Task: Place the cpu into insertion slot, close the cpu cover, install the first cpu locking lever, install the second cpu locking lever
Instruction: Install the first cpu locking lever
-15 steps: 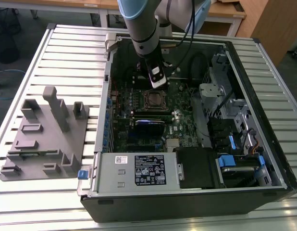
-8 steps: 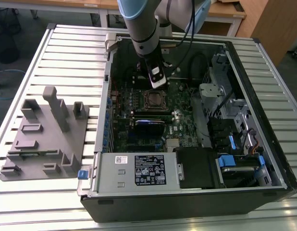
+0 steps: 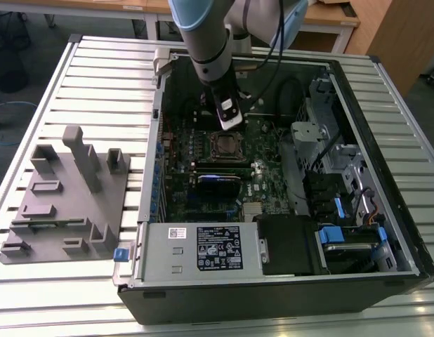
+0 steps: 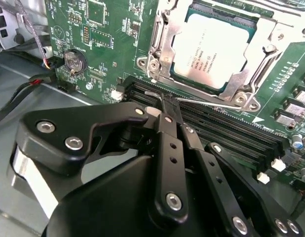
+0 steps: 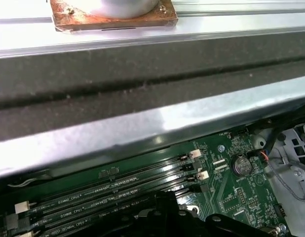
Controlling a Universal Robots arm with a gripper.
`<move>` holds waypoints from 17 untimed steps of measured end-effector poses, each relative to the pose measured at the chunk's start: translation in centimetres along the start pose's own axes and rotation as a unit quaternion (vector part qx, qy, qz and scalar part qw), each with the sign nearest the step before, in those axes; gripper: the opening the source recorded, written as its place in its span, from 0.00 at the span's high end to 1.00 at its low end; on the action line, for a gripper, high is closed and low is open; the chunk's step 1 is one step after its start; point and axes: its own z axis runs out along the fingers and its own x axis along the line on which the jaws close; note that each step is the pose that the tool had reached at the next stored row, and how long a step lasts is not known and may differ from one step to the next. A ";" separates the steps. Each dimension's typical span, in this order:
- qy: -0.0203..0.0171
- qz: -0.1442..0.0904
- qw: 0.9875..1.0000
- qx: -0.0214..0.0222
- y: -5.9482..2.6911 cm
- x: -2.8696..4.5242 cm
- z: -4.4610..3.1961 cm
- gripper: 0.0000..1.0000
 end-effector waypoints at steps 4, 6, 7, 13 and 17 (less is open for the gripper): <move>-0.003 0.000 1.000 -0.001 -0.10 0.25 0.10 0.90; -0.004 0.000 1.000 -0.001 -0.15 0.37 0.11 0.90; -0.004 0.000 1.000 -0.001 -0.17 0.42 0.11 0.90; -0.008 0.000 1.000 -0.002 -0.26 0.50 0.33 0.90; -0.009 -0.001 1.000 -0.001 -0.30 0.54 0.44 0.90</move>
